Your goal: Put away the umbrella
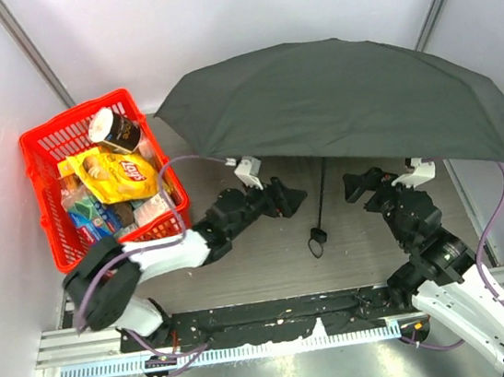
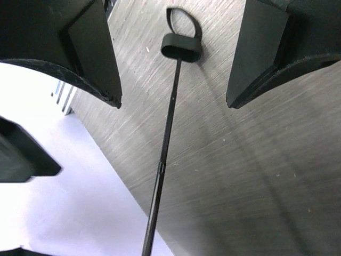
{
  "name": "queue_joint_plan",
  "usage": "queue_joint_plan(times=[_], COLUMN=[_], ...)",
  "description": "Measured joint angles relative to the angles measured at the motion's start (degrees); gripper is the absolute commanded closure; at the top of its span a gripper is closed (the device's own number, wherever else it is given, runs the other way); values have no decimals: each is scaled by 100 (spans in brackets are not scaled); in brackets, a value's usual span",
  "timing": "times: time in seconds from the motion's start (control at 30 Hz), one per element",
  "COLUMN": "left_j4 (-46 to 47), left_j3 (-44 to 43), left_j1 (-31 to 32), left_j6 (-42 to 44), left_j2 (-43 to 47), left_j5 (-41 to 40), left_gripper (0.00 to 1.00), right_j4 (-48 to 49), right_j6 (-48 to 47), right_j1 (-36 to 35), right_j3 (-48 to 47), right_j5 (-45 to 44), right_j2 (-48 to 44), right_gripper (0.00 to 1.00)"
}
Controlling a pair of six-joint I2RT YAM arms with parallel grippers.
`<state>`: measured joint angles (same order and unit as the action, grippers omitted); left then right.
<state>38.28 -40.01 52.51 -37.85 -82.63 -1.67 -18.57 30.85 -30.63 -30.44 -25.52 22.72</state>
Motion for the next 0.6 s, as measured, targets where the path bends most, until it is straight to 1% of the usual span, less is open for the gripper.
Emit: queue_joint_plan(times=[0.13, 0.2, 0.3, 0.43, 0.47, 0.5, 0.53, 0.6], left_j4=[1106, 1541, 1950, 2363, 2393, 2402, 2391, 2354], left_j3=[76, 4, -450, -1128, -1281, -1399, -1545, -1799], left_j1=[225, 306, 385, 417, 420, 422, 422, 422], left_j6=[-409, -581, -804, -953, -960, -955, -946, -925], left_j2=[-1067, -1451, -2041, -2741, -2870, -2959, -3060, -3191], left_j5=[-446, -579, -597, -625, -621, -605, -588, -564], left_gripper=[18, 16, 11, 12, 15, 21, 31, 45], right_j4=[-140, -304, -398, -433, -446, -463, -492, -542], right_j6=[-50, -52, -63, -79, -76, -74, -68, -50], right_j1=[0, 0, 0, 0, 0, 0, 0, 0], right_j3=[-35, -92, -153, -210, -216, -216, -216, -216], right_j5=[-28, -103, -138, -140, -138, -138, -136, -122], right_j2=[-48, -46, -52, -76, -90, -103, -127, -151], right_gripper=[10, 10, 10, 11, 11, 11, 11, 11])
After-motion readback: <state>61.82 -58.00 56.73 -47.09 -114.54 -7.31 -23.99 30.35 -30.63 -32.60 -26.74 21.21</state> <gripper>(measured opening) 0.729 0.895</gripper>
